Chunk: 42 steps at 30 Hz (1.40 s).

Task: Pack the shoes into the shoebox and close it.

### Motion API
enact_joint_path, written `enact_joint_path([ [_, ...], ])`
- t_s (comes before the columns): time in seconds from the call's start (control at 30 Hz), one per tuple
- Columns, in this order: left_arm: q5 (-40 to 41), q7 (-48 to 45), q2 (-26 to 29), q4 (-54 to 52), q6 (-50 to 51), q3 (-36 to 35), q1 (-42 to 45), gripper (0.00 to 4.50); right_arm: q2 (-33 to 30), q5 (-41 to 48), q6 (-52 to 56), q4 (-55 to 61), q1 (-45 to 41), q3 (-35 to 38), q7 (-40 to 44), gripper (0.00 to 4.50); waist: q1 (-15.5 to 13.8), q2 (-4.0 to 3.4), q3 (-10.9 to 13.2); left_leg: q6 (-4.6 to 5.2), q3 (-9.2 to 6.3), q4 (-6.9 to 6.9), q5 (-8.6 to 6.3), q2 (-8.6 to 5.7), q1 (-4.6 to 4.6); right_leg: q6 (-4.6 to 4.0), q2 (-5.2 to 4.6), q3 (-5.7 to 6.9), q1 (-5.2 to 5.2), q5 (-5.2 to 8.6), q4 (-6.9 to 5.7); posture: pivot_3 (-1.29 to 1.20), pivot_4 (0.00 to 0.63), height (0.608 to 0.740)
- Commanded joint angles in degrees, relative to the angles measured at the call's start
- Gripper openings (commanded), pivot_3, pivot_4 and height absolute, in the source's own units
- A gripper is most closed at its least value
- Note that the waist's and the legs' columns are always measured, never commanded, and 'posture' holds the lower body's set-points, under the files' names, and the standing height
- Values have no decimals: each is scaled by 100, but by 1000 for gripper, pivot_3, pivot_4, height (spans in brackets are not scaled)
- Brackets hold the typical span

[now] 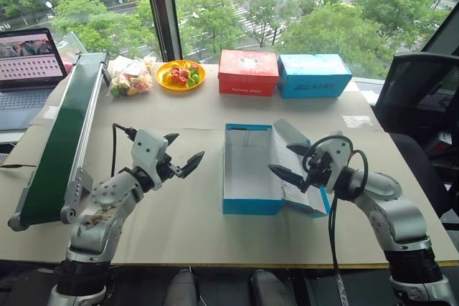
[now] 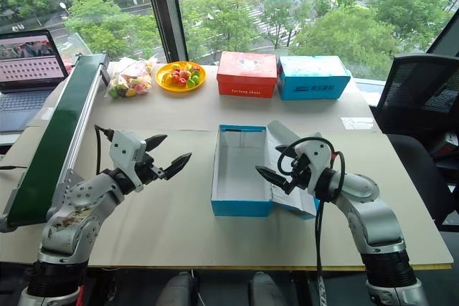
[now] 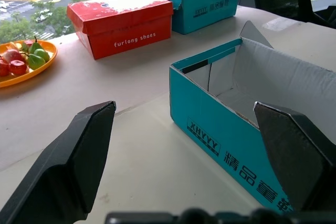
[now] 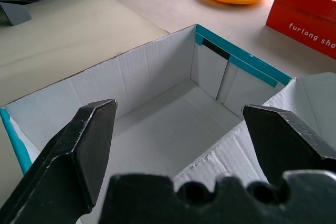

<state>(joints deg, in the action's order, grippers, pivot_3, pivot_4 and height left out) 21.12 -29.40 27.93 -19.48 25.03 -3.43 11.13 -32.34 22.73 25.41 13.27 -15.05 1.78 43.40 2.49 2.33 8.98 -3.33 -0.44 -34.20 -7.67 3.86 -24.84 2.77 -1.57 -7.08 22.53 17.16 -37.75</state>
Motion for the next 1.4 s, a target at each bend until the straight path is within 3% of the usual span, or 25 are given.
enact_joint_path([
  [0.03,112,17,9,7,17,-187,280,4500,-156,9,180,229,-365,118,-104,4476,-1,0,0,0,0,0,0,0,0,0,0,0,0,0,0,0,150,739],
  [0.2,274,836,-20,773,307,-1178,1185,4500,-197,52,839,-43,-2123,-40,-236,4476,53,-18,53,5,-9,-36,4,3,-21,3,15,-7,30,-22,-34,0,150,739],
  [0.37,-74,1634,186,1436,522,-1730,1635,4500,264,-44,691,-657,-2834,-349,-225,4476,17,-14,53,12,-37,-39,-11,4,-22,-4,19,14,3,-17,-17,0,150,739],
  [0.5,-503,2258,448,1972,602,-1984,1799,4500,786,-176,494,-1097,-3136,-716,-169,4476,7,-14,56,17,-38,-57,-17,1,-90,-37,16,14,68,-37,-34,0,150,739],
  [0.63,-1118,2825,721,2453,535,-1855,2001,4500,1334,-175,341,-1512,-3232,-979,-9,4476,-5,-15,57,16,-45,-57,-17,1,-93,-43,16,24,70,-43,-38,0,150,739],
  [0.9,-1008,2560,731,2635,494,-1856,2205,4500,1768,-495,130,-2015,-3399,-1437,253,4476,-43,-16,58,9,-58,-59,-13,0,-93,-46,14,45,66,-46,-41,0,150,739],
  [1.4,-1071,2627,415,3345,-132,-1880,2269,4500,1841,-619,259,-1627,-3102,-1436,326,4476,-25,-16,58,2,-74,-58,-8,-1,-95,-50,15,59,66,-49,-51,0,150,739],
])
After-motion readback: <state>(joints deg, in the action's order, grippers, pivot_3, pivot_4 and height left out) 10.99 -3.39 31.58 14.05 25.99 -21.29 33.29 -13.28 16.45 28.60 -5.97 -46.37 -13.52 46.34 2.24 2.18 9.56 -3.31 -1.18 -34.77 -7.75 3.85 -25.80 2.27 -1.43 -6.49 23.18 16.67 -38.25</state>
